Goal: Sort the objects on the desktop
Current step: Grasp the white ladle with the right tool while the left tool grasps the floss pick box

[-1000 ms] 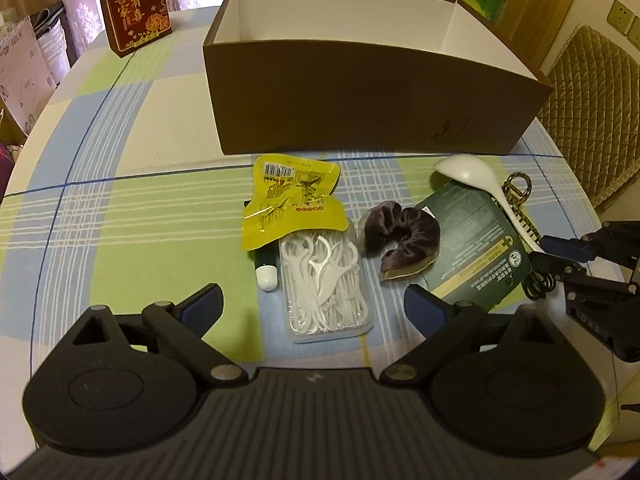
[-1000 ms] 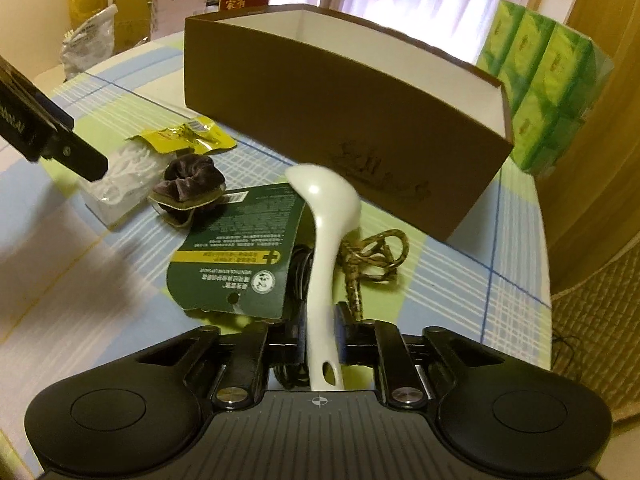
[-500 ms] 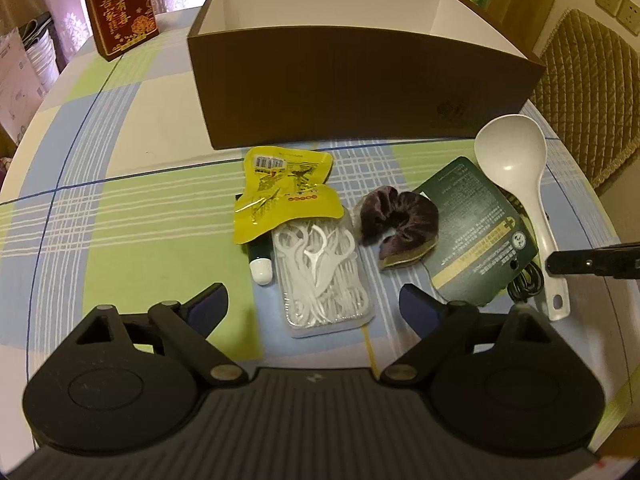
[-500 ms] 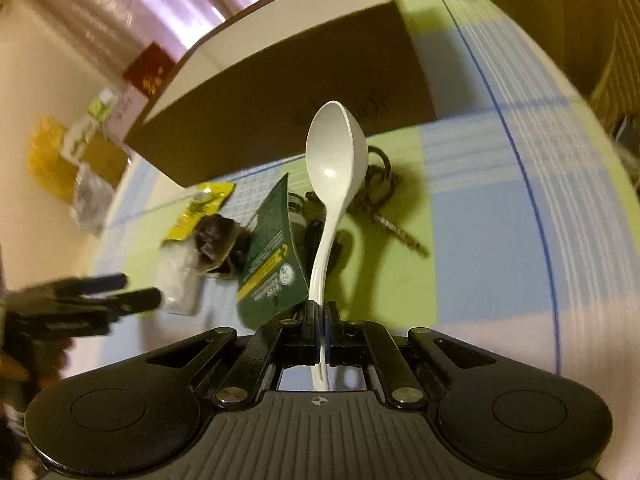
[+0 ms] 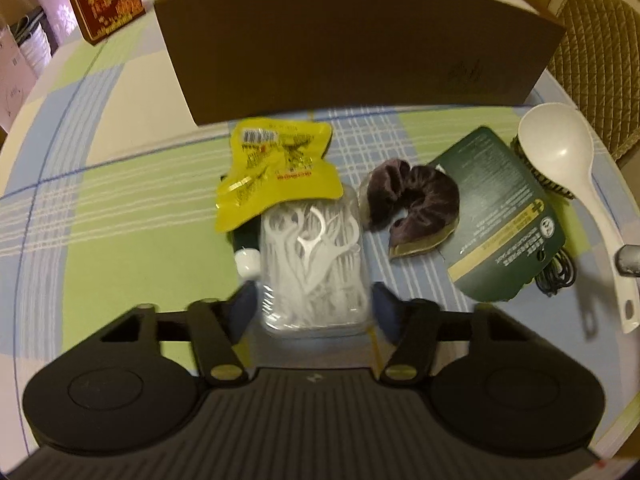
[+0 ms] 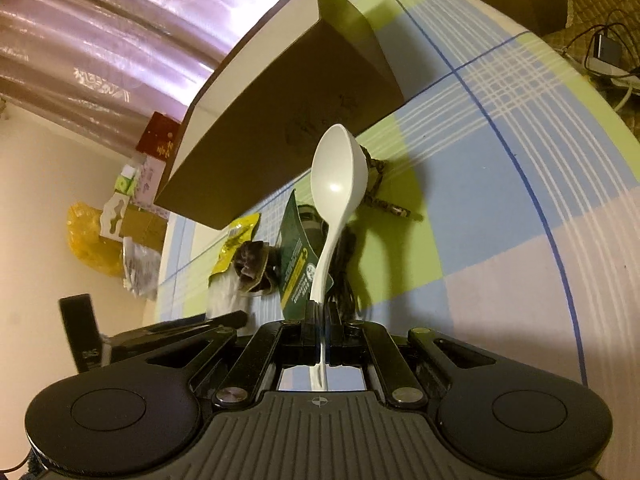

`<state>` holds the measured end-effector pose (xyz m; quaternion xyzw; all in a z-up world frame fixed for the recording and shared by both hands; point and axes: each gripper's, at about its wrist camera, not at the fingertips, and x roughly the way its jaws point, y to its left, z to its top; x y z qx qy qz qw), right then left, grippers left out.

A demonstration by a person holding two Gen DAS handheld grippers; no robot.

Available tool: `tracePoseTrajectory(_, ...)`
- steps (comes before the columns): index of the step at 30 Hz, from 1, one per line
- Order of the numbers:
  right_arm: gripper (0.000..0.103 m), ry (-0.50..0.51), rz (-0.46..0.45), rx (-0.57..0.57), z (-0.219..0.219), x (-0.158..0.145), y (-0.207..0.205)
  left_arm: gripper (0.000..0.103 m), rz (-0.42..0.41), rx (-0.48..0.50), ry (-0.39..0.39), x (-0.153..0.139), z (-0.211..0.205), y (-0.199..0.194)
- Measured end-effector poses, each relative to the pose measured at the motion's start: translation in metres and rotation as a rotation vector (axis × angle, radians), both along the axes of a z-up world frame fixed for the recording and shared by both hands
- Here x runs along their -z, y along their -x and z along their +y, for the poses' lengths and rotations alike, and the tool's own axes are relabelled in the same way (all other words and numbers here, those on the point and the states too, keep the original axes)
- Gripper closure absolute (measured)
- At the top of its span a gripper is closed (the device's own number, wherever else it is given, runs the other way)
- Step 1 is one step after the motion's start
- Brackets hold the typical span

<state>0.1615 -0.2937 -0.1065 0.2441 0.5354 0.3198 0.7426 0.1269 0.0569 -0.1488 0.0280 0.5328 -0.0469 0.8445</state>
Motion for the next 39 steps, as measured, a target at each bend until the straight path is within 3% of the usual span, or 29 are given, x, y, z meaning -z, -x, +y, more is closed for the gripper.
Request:
tracePoseTrajectory(6,0.103,0.049,-0.02,-0.032,-0.004,-0.001,0.011,0.05,-0.006,0.024,-0.021,0.0,0.003,0.013)
tracePoseTrajectory(15,0.101,0.315,-0.099,-0.155,-0.022,0.007,0.04,0.05,0.019,0.043,-0.051,-0.002,0.019,0.061)
tracePoseTrajectory(17,0.091,0.354,-0.127,-0.137,-0.025,0.003,0.041,0.05,0.02,0.039,-0.048,-0.002,0.02,0.066)
tracePoseTrajectory(18,0.068,0.382,-0.153,-0.126,-0.025,0.001,0.042,0.05,0.018,0.038,-0.048,-0.002,0.02,0.067)
tracePoseTrajectory(19,0.038,0.413,-0.188,-0.115,-0.022,-0.001,0.042,0.05,0.016,0.035,-0.045,-0.002,0.019,0.068)
tracePoseTrajectory(20,0.032,0.442,-0.226,-0.104,-0.018,-0.003,0.043,0.05,0.014,0.033,-0.043,-0.002,0.019,0.067)
tracePoseTrajectory(24,0.034,0.508,-0.284,-0.104,0.005,0.001,0.038,0.05,0.0,0.022,-0.043,-0.001,0.018,0.06)
tracePoseTrajectory(29,0.069,0.648,-0.359,-0.124,0.037,0.014,0.041,0.048,-0.024,0.015,-0.045,0.0,0.016,0.051)
tracePoseTrajectory(31,0.091,0.7,-0.398,-0.136,0.046,0.015,0.042,0.047,-0.031,0.013,-0.043,0.001,0.016,0.048)
tracePoseTrajectory(39,0.091,0.672,-0.417,-0.176,0.046,0.011,0.053,0.05,-0.034,0.043,-0.045,-0.001,0.013,0.053)
